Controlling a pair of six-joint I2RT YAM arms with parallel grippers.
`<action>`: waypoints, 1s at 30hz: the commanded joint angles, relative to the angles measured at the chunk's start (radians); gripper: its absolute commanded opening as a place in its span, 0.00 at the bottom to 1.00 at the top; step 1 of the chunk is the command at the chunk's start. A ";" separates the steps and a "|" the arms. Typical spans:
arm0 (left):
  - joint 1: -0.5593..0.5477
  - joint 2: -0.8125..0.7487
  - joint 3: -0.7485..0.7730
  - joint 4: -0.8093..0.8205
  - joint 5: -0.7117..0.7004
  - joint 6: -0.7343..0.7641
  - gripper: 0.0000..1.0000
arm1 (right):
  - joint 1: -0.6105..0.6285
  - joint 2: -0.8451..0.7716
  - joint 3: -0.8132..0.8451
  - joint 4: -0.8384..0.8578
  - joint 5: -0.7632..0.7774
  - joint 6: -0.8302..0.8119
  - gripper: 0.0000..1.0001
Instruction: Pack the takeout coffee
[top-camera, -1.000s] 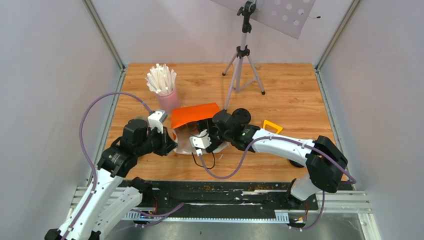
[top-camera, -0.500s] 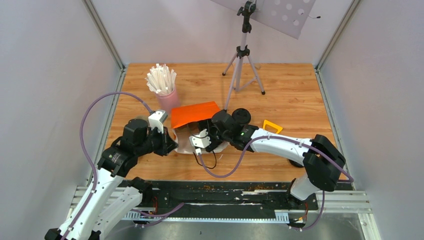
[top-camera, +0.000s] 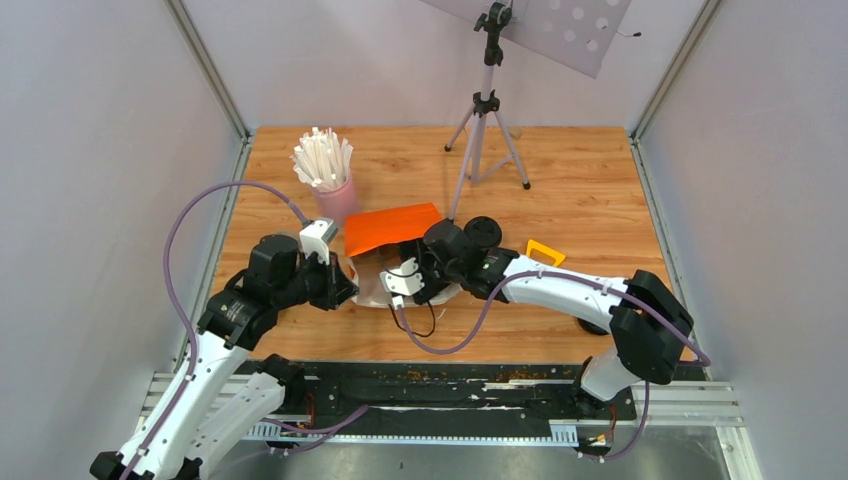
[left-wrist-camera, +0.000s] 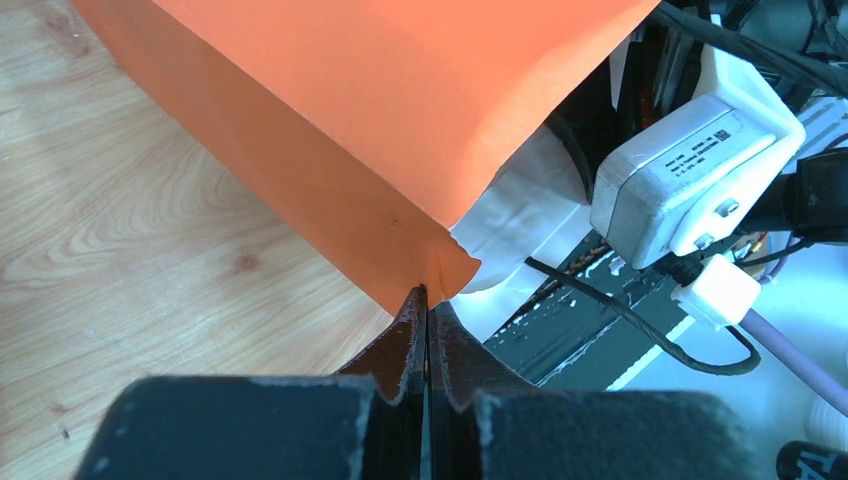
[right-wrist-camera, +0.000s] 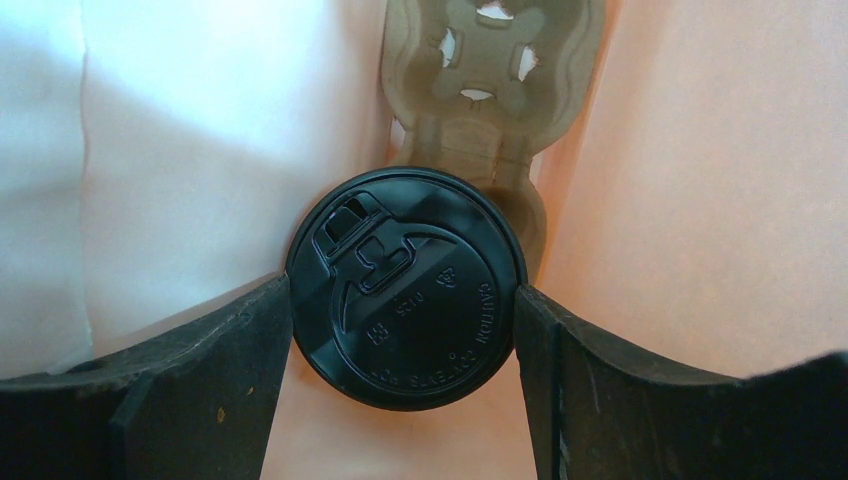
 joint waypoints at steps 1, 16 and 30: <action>0.002 0.003 0.040 0.036 0.015 -0.008 0.03 | -0.004 -0.054 0.040 -0.079 -0.023 0.026 0.70; 0.002 0.003 0.014 0.064 0.014 -0.019 0.03 | -0.016 -0.079 0.008 -0.033 -0.036 0.020 0.46; 0.002 0.020 0.006 0.083 0.026 -0.035 0.03 | -0.014 -0.115 0.051 0.000 -0.141 0.080 0.48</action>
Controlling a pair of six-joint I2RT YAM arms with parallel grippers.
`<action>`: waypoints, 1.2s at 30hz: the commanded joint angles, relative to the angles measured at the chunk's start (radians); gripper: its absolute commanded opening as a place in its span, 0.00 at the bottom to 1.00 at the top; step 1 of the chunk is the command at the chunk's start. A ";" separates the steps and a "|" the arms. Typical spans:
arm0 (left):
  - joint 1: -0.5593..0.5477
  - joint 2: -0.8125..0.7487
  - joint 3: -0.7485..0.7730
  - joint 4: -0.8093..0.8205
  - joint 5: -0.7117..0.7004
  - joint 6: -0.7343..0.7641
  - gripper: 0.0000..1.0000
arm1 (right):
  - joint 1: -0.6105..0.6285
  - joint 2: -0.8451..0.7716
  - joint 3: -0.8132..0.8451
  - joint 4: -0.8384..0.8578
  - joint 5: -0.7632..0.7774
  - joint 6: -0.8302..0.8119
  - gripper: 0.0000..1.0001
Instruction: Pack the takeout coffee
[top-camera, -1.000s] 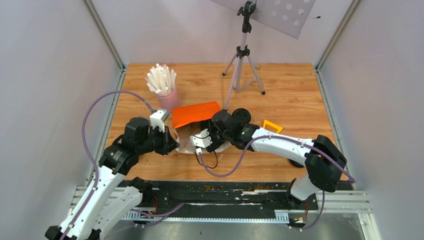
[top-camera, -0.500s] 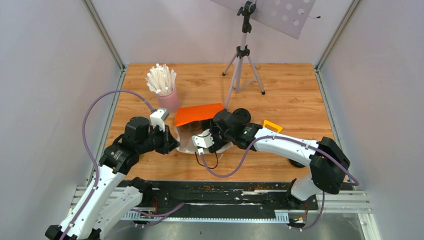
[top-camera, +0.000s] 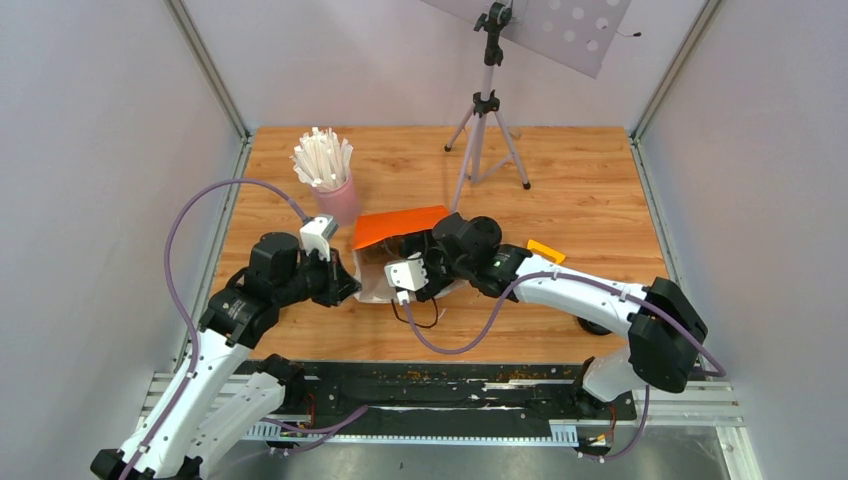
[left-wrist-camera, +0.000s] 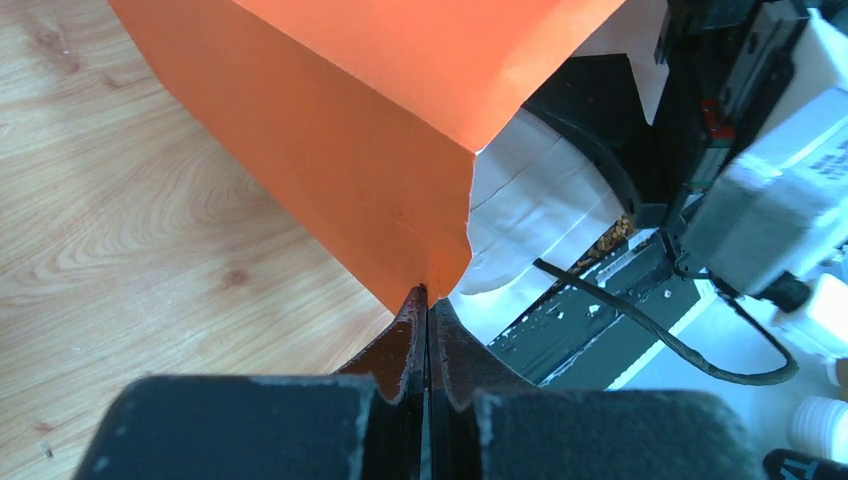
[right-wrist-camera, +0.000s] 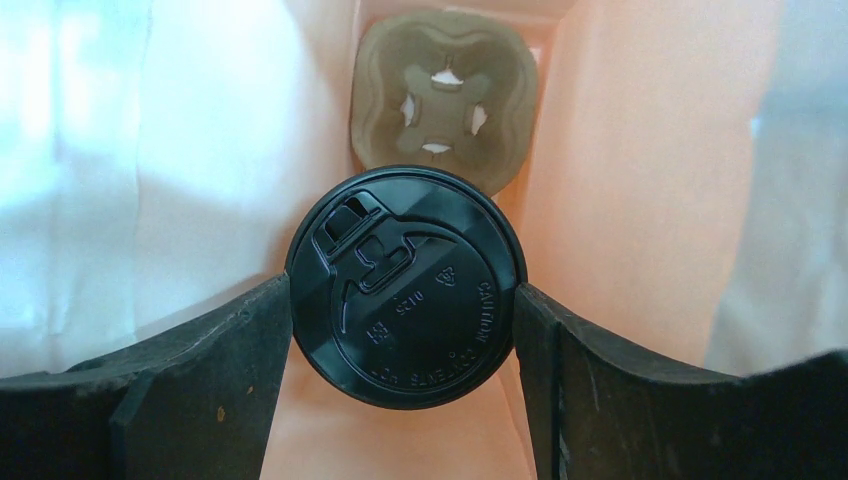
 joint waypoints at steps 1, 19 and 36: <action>0.002 0.008 0.005 0.048 0.018 -0.011 0.03 | 0.005 -0.053 0.040 0.042 -0.090 0.038 0.48; 0.002 -0.010 -0.006 0.033 0.027 -0.010 0.03 | 0.059 0.042 0.025 0.251 -0.154 0.104 0.48; 0.002 -0.017 -0.017 0.027 0.019 -0.037 0.03 | 0.068 0.113 0.024 0.353 -0.107 0.060 0.49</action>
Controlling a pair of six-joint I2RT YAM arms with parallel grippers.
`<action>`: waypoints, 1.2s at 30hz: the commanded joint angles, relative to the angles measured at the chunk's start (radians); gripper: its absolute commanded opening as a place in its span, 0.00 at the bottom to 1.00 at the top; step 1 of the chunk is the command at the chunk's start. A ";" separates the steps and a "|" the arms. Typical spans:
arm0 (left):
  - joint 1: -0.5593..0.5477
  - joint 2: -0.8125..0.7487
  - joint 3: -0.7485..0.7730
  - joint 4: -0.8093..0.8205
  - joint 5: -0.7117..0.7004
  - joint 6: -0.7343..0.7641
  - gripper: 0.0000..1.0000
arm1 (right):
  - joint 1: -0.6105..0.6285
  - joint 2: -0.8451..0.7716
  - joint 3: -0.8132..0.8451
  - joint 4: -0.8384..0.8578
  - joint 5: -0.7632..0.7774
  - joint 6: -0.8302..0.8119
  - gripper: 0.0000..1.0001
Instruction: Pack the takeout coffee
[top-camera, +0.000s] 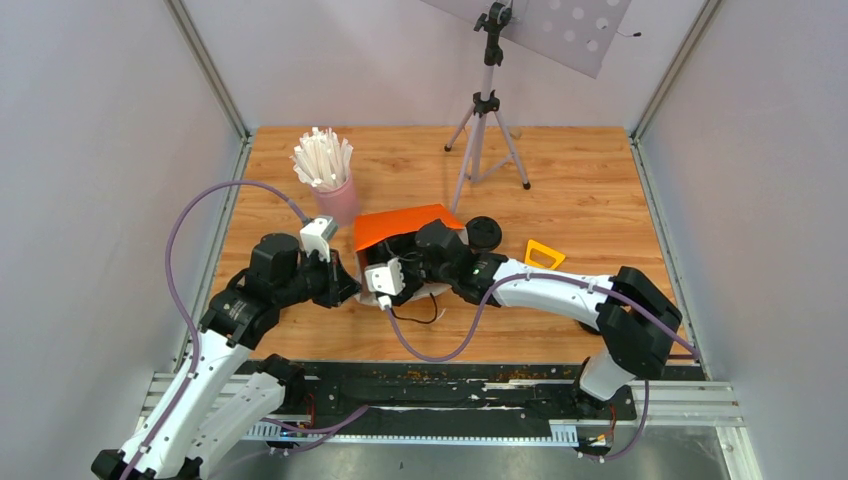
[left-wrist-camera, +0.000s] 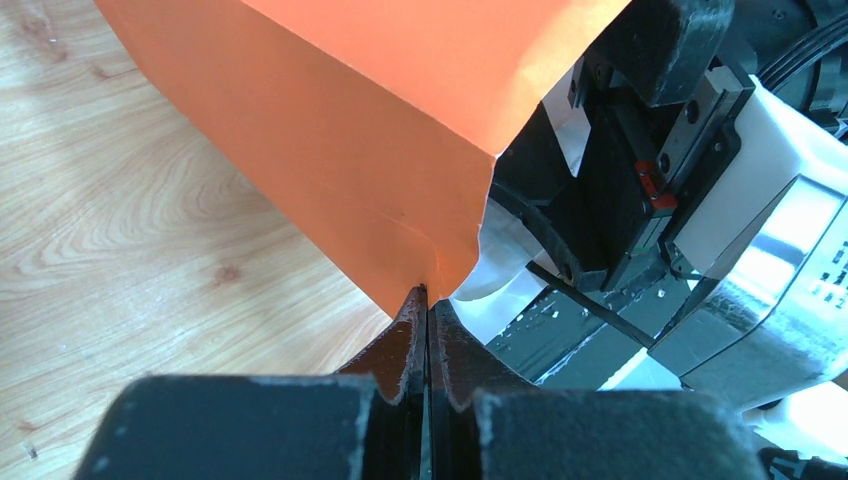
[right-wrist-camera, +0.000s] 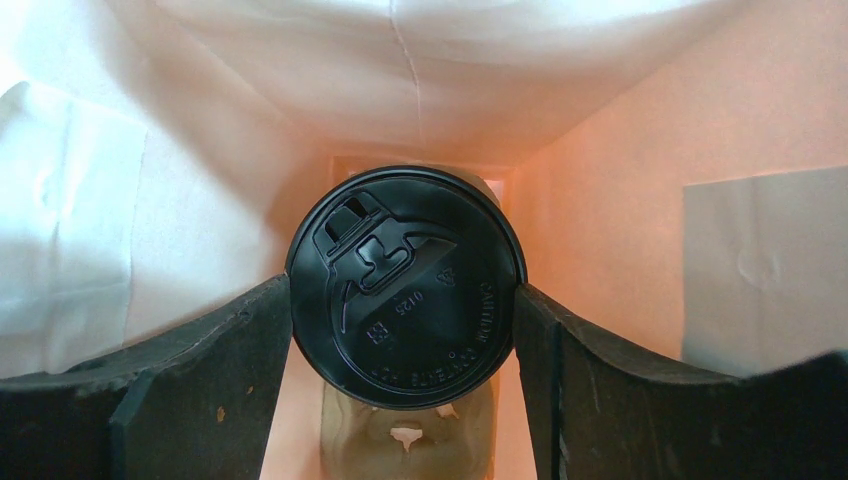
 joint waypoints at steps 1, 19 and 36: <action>0.002 -0.008 -0.003 0.017 0.004 -0.020 0.03 | 0.008 0.005 0.018 0.076 -0.011 -0.010 0.49; 0.002 -0.001 0.009 -0.001 -0.023 -0.035 0.00 | 0.014 0.067 -0.001 0.126 -0.014 0.010 0.50; 0.002 0.014 0.026 -0.001 -0.006 -0.041 0.00 | 0.014 0.138 0.023 0.166 0.074 0.033 0.52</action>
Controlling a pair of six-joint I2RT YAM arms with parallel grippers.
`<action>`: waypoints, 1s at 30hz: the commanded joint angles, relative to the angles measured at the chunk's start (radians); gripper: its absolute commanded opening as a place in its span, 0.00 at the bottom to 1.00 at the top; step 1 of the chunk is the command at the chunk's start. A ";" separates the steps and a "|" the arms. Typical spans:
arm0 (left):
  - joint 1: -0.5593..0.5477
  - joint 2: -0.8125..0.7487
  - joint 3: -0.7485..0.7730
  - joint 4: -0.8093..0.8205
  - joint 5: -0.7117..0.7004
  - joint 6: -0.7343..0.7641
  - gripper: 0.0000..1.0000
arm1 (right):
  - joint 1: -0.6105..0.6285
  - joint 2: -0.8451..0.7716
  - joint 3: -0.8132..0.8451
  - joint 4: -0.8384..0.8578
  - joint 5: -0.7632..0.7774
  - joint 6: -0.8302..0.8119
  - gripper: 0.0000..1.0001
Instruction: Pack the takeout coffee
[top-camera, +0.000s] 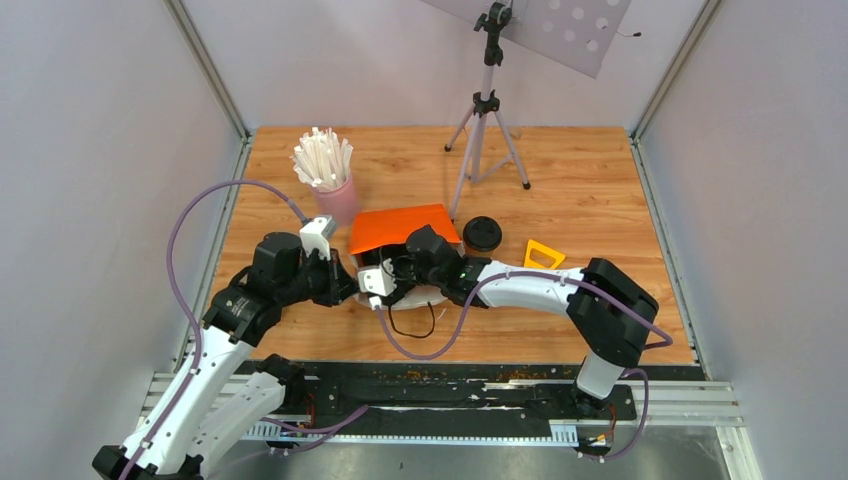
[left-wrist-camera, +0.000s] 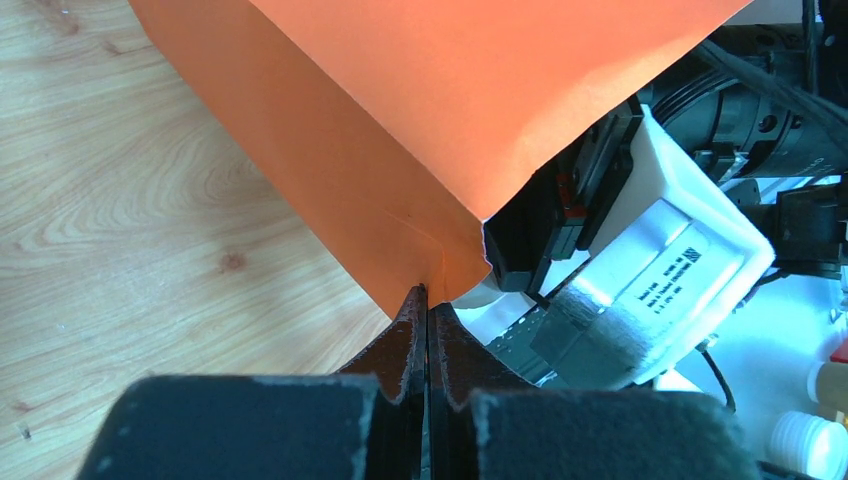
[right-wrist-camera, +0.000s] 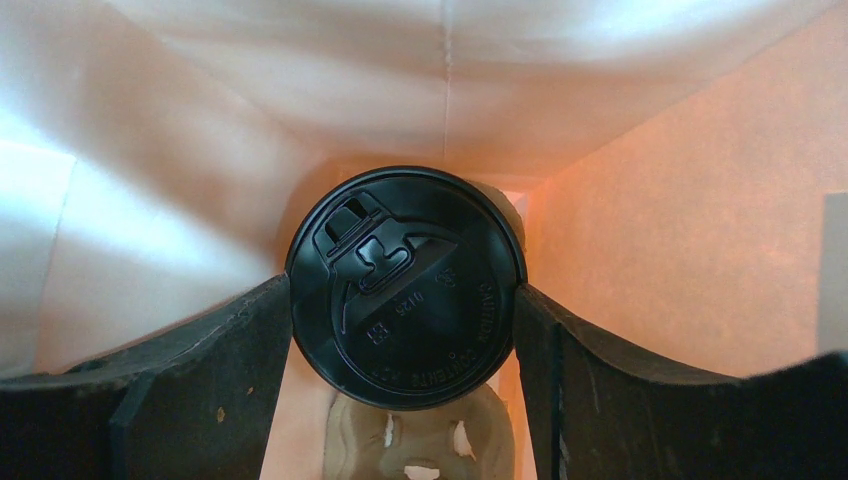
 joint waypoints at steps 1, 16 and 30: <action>0.001 -0.004 0.026 0.009 0.023 -0.006 0.00 | 0.006 0.027 0.031 0.033 0.037 0.023 0.52; 0.001 -0.014 0.012 0.013 0.035 -0.011 0.00 | 0.008 0.076 0.067 0.088 0.108 0.074 0.54; 0.001 -0.007 0.036 0.000 0.014 -0.014 0.00 | 0.012 0.015 0.059 0.024 0.074 0.110 0.73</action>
